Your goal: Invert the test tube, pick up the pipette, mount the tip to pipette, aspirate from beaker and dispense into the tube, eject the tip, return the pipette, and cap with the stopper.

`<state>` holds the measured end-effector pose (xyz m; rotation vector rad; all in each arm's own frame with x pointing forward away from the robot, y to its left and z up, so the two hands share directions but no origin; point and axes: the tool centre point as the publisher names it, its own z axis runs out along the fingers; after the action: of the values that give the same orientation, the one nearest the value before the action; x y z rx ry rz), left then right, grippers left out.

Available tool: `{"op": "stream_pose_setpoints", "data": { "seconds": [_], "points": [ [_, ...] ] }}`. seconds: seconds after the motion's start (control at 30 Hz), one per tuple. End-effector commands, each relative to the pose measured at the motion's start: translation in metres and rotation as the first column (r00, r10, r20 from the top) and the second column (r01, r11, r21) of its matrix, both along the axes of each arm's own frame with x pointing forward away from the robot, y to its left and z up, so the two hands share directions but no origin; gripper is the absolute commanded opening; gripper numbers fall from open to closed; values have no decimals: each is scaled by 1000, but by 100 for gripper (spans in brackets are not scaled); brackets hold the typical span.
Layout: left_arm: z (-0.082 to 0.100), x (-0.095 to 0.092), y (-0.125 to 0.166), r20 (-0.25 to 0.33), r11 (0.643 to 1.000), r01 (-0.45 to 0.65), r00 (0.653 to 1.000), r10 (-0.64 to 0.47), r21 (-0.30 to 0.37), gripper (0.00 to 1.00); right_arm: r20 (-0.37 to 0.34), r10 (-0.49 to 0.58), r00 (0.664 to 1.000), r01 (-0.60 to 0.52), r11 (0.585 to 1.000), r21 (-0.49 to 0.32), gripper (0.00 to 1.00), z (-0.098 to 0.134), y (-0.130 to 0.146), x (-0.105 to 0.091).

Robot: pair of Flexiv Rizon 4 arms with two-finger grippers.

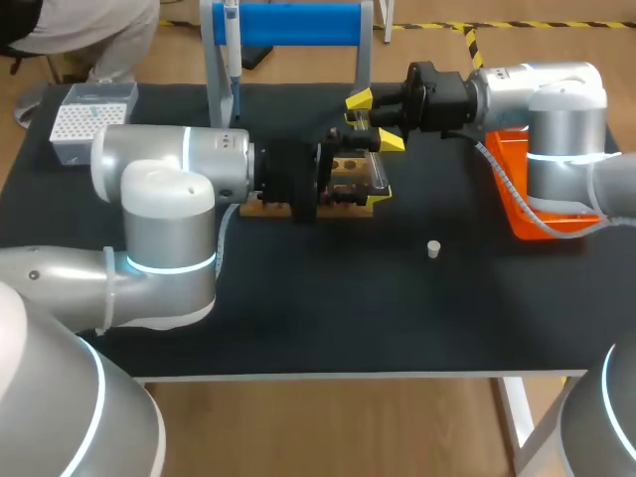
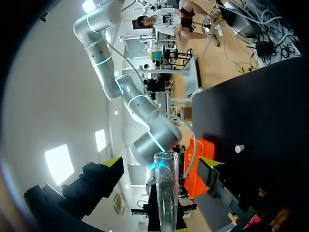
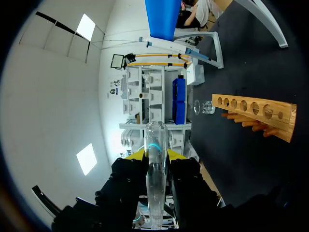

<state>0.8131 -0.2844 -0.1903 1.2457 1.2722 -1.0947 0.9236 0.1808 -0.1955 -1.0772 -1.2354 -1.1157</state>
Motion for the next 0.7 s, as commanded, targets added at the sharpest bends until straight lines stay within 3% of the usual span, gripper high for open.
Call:
{"op": "stream_pose_setpoints", "data": {
  "seconds": [0.03,0.47,0.7],
  "points": [
    [-1,1,0,-6,1000,-12,1000,12,-4,100,0,2,1000,-2,1000,-3,0,1,0,0],
    [2,7,5,-2,999,-40,999,40,-30,91,0,2,1000,-2,1000,-3,0,1,0,0],
    [1,7,1,-2,999,-33,999,33,-30,71,0,2,1000,-2,1000,-3,0,1,0,0]
  ]
}}
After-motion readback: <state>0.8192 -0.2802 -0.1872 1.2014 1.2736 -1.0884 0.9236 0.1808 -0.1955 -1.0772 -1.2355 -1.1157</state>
